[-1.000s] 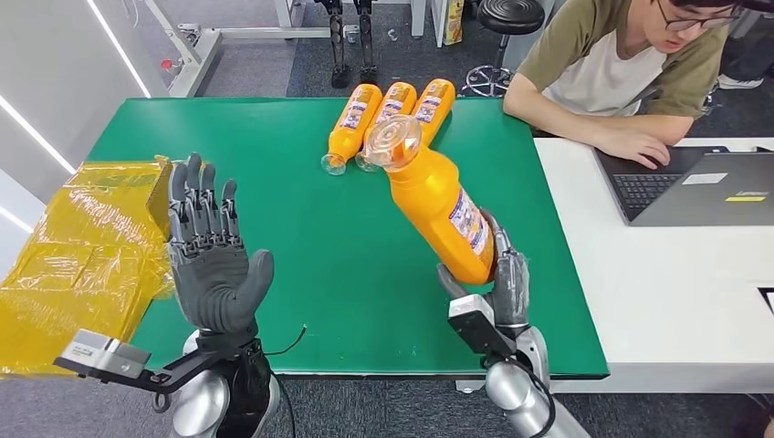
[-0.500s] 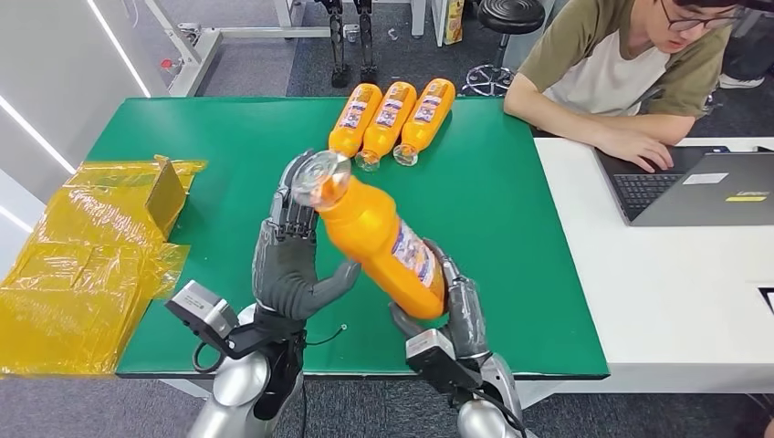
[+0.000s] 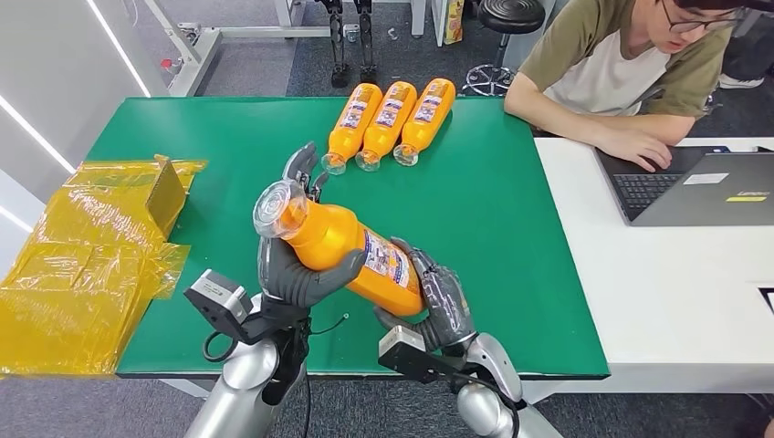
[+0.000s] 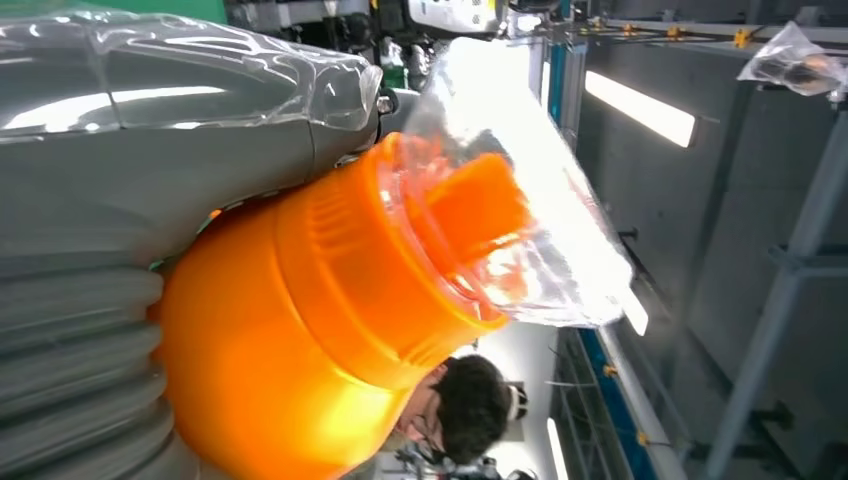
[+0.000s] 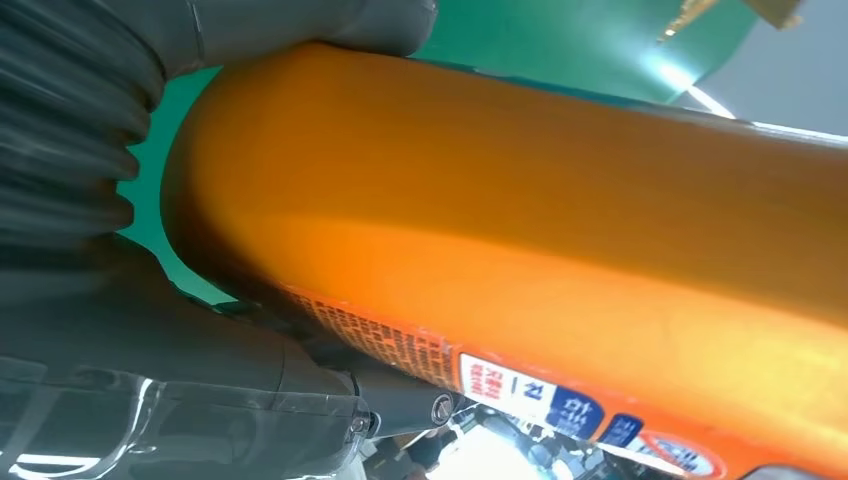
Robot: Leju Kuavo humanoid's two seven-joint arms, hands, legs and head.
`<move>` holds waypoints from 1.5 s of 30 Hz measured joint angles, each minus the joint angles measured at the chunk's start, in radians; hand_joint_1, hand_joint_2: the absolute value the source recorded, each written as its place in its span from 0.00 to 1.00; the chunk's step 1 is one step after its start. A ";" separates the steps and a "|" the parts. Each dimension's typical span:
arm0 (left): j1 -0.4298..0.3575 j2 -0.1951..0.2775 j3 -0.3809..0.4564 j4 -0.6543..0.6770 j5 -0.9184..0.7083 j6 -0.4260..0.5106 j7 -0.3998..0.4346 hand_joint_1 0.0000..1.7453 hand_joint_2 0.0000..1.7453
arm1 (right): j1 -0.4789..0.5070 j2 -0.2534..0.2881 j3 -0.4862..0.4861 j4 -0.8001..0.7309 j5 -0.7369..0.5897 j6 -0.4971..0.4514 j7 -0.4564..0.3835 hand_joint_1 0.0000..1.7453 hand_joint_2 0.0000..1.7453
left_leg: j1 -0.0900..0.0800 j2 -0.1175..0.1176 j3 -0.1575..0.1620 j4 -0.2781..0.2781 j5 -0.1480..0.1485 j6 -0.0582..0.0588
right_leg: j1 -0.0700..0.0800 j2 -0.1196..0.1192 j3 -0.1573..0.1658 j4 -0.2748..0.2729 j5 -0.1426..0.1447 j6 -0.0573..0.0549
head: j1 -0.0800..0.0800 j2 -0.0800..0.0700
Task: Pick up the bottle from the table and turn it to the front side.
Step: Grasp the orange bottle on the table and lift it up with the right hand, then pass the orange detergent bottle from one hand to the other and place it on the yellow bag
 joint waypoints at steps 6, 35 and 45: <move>0.006 0.000 0.018 0.002 0.000 0.021 0.003 0.00 1.00 | -0.028 -0.009 0.000 0.042 0.055 0.014 0.020 1.00 1.00 | 0.000 0.000 0.000 0.000 0.000 0.000 | 0.000 0.000 0.000 0.000 0.000 0.000 | 0.000 0.000; 0.024 -0.018 0.052 0.002 0.006 -0.044 -0.027 1.00 1.00 | -0.052 0.005 -0.010 0.123 0.133 -0.105 0.000 0.00 1.00 | 0.000 0.000 -0.001 0.000 0.000 0.000 | 0.000 0.000 -0.001 0.000 0.000 0.000 | 0.000 0.000; 0.029 -0.008 0.067 0.002 -0.101 0.074 0.048 1.00 1.00 | 0.008 0.027 -0.010 0.088 0.023 -0.242 -0.074 0.00 1.00 | 0.000 0.000 -0.001 0.000 0.000 0.000 | 0.000 0.000 -0.001 0.000 0.000 0.000 | 0.000 0.000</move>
